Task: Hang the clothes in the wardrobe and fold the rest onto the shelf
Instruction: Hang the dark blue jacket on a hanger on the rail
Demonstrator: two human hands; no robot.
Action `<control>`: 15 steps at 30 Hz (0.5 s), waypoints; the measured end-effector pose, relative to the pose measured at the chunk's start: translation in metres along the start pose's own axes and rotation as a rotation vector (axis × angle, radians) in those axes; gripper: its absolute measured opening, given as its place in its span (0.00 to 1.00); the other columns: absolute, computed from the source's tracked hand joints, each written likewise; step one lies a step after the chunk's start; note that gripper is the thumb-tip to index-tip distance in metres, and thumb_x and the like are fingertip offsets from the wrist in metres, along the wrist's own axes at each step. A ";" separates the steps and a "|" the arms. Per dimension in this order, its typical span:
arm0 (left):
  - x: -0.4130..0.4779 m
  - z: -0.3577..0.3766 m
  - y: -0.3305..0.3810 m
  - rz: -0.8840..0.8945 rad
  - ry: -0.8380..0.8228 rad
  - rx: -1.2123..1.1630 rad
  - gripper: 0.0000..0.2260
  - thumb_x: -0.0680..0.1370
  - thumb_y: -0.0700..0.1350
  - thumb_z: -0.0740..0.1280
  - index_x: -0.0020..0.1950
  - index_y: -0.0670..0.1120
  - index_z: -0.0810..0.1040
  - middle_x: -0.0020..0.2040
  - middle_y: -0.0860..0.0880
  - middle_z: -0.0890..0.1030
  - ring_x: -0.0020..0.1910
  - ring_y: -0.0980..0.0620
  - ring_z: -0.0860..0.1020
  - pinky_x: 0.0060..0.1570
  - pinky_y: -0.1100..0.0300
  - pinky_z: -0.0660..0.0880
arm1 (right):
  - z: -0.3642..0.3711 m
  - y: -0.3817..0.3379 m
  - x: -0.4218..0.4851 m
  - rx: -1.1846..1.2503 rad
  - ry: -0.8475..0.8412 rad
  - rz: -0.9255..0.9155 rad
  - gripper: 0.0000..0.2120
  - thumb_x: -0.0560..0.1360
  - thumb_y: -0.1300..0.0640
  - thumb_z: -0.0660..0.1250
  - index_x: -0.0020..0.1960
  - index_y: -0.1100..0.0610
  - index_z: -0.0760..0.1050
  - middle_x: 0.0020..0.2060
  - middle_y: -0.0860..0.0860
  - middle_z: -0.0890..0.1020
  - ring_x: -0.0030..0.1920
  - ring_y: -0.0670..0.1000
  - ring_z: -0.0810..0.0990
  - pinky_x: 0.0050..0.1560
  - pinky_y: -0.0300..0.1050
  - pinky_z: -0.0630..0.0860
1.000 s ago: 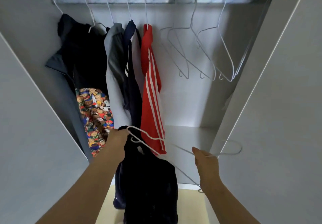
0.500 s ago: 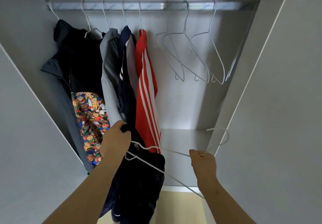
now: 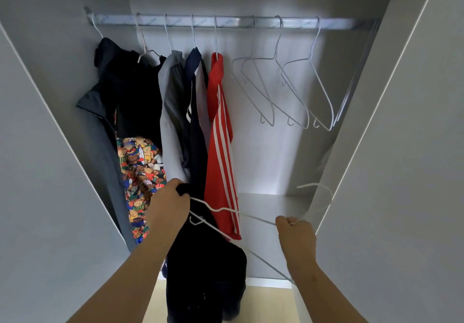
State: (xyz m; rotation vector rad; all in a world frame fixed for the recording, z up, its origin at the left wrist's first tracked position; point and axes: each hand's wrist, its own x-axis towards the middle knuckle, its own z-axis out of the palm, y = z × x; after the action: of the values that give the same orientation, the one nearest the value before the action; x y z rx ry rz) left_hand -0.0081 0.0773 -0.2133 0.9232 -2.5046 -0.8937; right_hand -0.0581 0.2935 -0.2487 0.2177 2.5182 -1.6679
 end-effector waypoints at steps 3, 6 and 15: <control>-0.006 0.005 0.006 0.070 -0.037 0.026 0.07 0.76 0.39 0.61 0.50 0.46 0.77 0.34 0.48 0.74 0.32 0.50 0.72 0.26 0.62 0.63 | 0.014 -0.008 -0.006 -0.031 -0.018 -0.024 0.25 0.75 0.61 0.61 0.21 0.53 0.59 0.10 0.46 0.60 0.20 0.44 0.59 0.28 0.37 0.58; -0.012 0.008 0.017 0.089 -0.020 -0.056 0.05 0.74 0.38 0.63 0.44 0.46 0.77 0.29 0.53 0.71 0.28 0.57 0.69 0.25 0.65 0.59 | 0.024 -0.013 -0.008 -0.028 -0.050 -0.030 0.23 0.76 0.60 0.60 0.23 0.55 0.60 0.11 0.45 0.62 0.21 0.44 0.60 0.28 0.38 0.59; -0.038 0.012 0.065 0.198 -0.290 -0.383 0.06 0.73 0.38 0.65 0.45 0.49 0.77 0.41 0.55 0.78 0.42 0.56 0.77 0.43 0.69 0.74 | 0.047 -0.040 -0.021 0.217 -0.076 0.064 0.20 0.76 0.55 0.59 0.25 0.53 0.68 0.19 0.45 0.72 0.26 0.48 0.70 0.31 0.42 0.65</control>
State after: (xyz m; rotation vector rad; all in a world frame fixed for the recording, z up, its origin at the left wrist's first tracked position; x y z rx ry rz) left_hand -0.0165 0.1467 -0.1831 0.4412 -2.4620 -1.4562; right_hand -0.0436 0.2332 -0.2268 0.2461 2.2510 -1.8842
